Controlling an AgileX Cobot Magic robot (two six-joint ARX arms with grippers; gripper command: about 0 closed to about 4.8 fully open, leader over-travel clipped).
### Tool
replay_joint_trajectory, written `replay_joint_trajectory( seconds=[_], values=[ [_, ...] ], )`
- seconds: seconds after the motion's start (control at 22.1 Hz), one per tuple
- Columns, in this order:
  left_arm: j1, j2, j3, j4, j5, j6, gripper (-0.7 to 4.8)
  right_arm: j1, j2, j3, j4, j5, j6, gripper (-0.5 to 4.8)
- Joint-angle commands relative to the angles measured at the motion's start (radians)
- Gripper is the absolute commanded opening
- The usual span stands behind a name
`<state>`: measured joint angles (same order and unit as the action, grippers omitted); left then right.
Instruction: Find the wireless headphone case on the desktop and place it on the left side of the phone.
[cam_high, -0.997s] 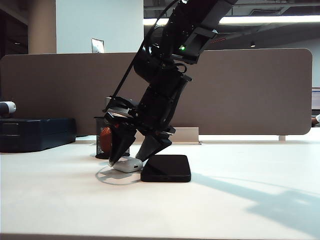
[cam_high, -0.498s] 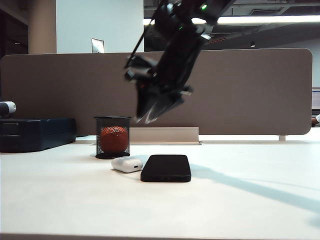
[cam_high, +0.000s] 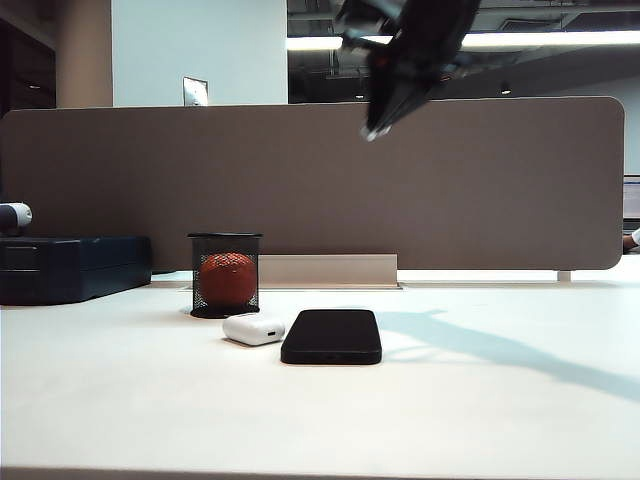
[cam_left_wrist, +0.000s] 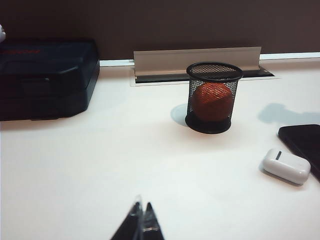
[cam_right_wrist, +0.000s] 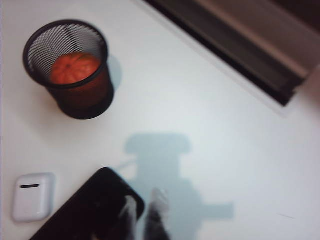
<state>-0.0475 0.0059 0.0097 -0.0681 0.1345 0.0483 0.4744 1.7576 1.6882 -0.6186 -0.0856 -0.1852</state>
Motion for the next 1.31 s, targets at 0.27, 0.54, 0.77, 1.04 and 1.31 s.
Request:
replay_joint_trajectory(
  seconds=[0.27,0.54,0.77,1.04,1.31],
  values=[
    [-0.001,0.0,0.003,0.01,0.001,-0.003,-0.05,-0.142,-0.204,0.003,-0.028,0.023,-0.032,-0.05],
    [-0.001,0.0,0.002,0.01,0.001,-0.003,-0.05,-0.317,-0.349,0.002,-0.094,-0.077,-0.032,-0.05],
    [-0.001,0.0,0.002,0.01,0.0,-0.003,-0.05,-0.447,-0.475,-0.032,-0.132,-0.077,-0.025,-0.05],
    [-0.001,0.0,0.002,0.01,0.0,-0.003,-0.05,-0.54,-0.726,-0.36,0.073,-0.077,0.042,-0.05],
    [-0.001,0.0,0.002,0.01,0.001,-0.004,-0.05,-0.54,-0.951,-0.717,0.243,-0.077,0.09,-0.05]
  ],
)
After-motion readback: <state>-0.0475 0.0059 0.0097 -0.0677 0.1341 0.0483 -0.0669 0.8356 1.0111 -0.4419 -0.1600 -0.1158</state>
